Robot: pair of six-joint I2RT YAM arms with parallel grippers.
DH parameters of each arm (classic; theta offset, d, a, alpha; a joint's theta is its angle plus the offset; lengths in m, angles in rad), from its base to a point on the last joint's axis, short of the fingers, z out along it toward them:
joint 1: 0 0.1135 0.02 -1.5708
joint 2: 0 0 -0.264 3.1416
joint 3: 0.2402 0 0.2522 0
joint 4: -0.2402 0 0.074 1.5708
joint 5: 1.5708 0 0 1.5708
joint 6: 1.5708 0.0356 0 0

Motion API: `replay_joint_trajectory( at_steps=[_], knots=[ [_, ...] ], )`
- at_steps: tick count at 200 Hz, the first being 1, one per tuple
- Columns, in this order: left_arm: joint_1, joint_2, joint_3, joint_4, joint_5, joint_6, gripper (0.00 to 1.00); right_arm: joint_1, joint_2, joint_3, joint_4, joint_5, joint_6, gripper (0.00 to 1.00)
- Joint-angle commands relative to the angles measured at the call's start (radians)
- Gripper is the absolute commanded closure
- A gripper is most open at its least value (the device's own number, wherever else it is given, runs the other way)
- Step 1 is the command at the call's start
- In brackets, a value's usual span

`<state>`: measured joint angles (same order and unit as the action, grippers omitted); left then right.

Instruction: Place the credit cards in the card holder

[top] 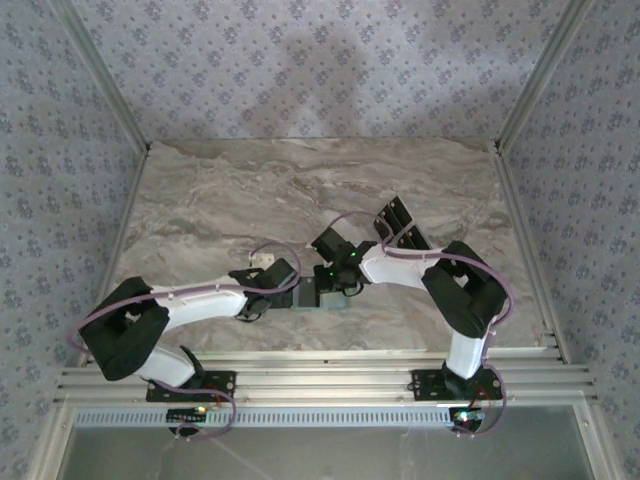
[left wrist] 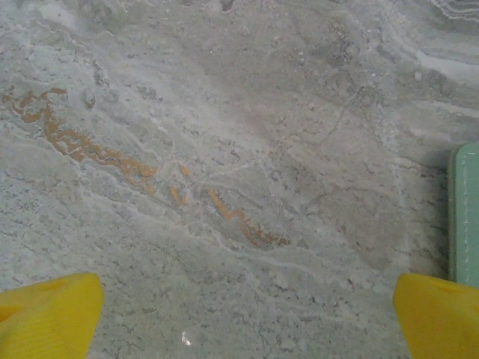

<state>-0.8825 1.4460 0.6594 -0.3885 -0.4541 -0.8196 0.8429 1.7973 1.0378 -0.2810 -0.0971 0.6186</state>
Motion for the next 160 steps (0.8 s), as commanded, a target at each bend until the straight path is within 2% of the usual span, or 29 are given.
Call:
replay_joint_trajectory(
  at_steps=[1, 93, 160],
  knots=[
    [0.005, 0.016, 0.006, 0.011, 0.015, 0.008, 0.00, 0.003, 0.028, 0.031, -0.004, -0.016, -0.011, 0.91],
    [0.004, 0.033, 0.011, 0.020, 0.030, 0.009, 0.00, 0.042, 0.076, 0.100, -0.016, -0.040, -0.012, 0.91],
    [0.004, 0.017, 0.003, 0.009, 0.026, 0.008, 0.00, 0.006, -0.070, -0.017, 0.006, -0.009, -0.005, 0.87]
  ],
)
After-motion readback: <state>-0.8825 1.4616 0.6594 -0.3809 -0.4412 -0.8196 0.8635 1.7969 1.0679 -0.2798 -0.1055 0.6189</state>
